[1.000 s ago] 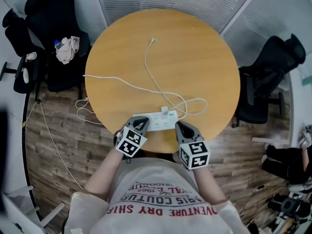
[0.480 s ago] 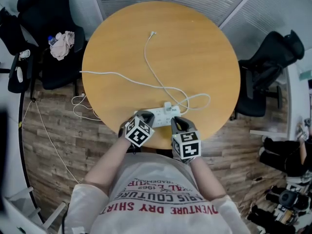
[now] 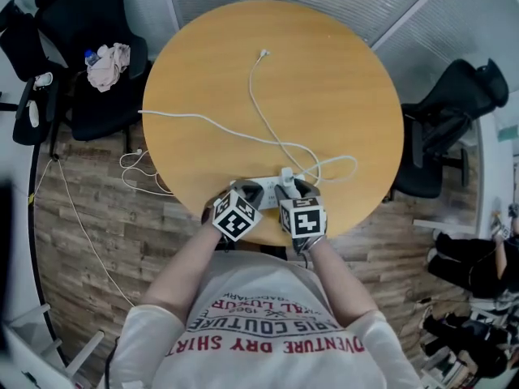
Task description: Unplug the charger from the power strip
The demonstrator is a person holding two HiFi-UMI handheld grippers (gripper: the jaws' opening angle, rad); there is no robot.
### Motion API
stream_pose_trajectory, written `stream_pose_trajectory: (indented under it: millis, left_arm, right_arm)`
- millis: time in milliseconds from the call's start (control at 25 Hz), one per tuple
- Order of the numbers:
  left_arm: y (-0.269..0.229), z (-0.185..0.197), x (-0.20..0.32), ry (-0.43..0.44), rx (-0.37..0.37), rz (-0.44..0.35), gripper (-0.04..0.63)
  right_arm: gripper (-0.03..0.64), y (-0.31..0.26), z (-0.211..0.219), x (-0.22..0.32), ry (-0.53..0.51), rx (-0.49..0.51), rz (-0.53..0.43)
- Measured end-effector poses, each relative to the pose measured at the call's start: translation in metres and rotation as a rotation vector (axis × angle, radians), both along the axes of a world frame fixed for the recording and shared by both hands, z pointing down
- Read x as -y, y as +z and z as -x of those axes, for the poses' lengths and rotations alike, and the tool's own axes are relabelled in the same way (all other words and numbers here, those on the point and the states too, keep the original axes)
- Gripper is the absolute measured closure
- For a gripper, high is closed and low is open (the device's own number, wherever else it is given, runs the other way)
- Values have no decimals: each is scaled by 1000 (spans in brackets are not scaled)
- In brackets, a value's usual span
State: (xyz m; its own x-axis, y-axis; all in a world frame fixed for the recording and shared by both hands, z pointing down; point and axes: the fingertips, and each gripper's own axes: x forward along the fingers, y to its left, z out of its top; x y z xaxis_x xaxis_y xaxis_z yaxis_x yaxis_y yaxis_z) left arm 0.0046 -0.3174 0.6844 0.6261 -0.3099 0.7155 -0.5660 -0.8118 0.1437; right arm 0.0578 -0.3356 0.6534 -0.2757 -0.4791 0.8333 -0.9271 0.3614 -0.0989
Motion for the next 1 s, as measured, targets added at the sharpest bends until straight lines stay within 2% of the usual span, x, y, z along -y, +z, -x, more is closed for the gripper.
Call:
stream_pose_trajectory:
  millis: [200,320,680,1000]
  left_arm:
    - [0,2,0,-2,15,-32,563]
    - [1,2,-1,-3,24,-45,563]
    - [1,5,1,-6,1,4,563]
    - [1,3,1,-5,27,-44,562]
  right_arm:
    - [405,15,4,10,19,-39,21]
    - [448,19,2,12,31,-44,39]
    - [454,17,4,6,7,-76,57]
    - [459,12,1,0,38,-95,61]
